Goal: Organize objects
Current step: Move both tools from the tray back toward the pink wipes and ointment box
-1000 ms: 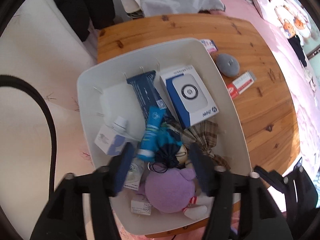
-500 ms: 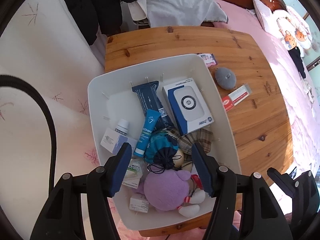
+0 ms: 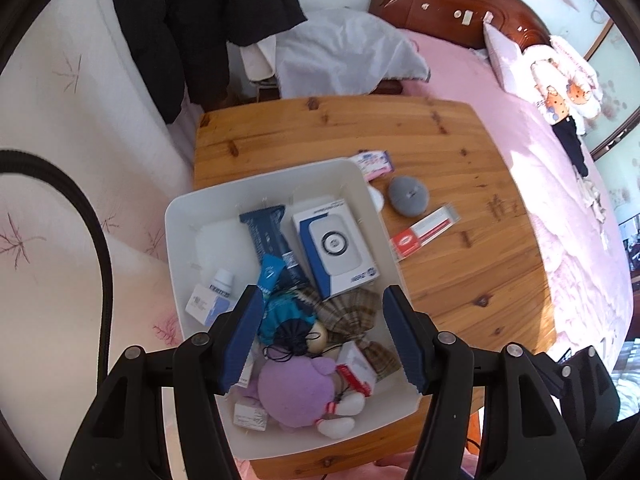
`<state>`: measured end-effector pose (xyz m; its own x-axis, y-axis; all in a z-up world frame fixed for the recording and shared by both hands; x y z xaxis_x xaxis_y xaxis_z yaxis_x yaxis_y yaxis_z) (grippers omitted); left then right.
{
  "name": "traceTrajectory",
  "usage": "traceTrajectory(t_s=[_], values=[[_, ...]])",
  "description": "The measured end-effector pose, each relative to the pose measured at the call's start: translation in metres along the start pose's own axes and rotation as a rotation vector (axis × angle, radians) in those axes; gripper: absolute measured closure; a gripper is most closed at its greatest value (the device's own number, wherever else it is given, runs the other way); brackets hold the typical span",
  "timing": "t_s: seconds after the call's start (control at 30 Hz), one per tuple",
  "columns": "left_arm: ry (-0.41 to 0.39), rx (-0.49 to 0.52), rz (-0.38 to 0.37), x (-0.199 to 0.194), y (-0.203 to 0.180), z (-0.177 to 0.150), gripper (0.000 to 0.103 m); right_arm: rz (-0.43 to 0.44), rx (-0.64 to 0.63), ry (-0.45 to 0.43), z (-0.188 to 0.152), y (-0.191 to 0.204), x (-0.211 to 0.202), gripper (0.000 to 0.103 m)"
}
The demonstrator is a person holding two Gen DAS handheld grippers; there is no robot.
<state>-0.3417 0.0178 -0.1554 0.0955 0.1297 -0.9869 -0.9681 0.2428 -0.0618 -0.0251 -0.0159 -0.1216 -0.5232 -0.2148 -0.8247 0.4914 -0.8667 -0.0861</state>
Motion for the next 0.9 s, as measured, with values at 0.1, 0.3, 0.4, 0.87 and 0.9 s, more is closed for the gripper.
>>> traceTrajectory(t_s=[0.1,0.3,0.4,0.87,0.9], values=[[-0.020,0.018,-0.014,-0.009,-0.009,0.003,0.037,-0.001,0.004,-0.013,0.002,-0.006,-0.005,0.034],[-0.062,0.045,-0.032,-0.026,-0.023,0.012,0.037,-0.006,0.024,-0.039,0.006,-0.020,-0.015,0.034],[-0.082,0.061,-0.041,-0.034,-0.032,0.018,0.037,-0.006,0.039,-0.055,0.007,-0.030,-0.022,0.034],[-0.138,0.157,-0.066,-0.051,-0.077,0.051,0.037,-0.036,0.155,-0.103,0.007,-0.101,-0.037,0.034],[-0.139,0.162,-0.065,-0.050,-0.081,0.055,0.037,-0.037,0.167,-0.104,0.006,-0.108,-0.036,0.034]])
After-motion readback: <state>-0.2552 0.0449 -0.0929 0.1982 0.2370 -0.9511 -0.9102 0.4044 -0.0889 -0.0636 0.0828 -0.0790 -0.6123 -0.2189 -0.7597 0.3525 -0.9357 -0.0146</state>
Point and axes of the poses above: each gripper's, at about its wrist camera, not at the fingertips, and x roughly the way its jaws point, y to its left, z to its top, the point moved 2 cm from there along x, roughly the way its jaws point, and after that the axes turned 12 degrees about y, right-handed, at the moved point
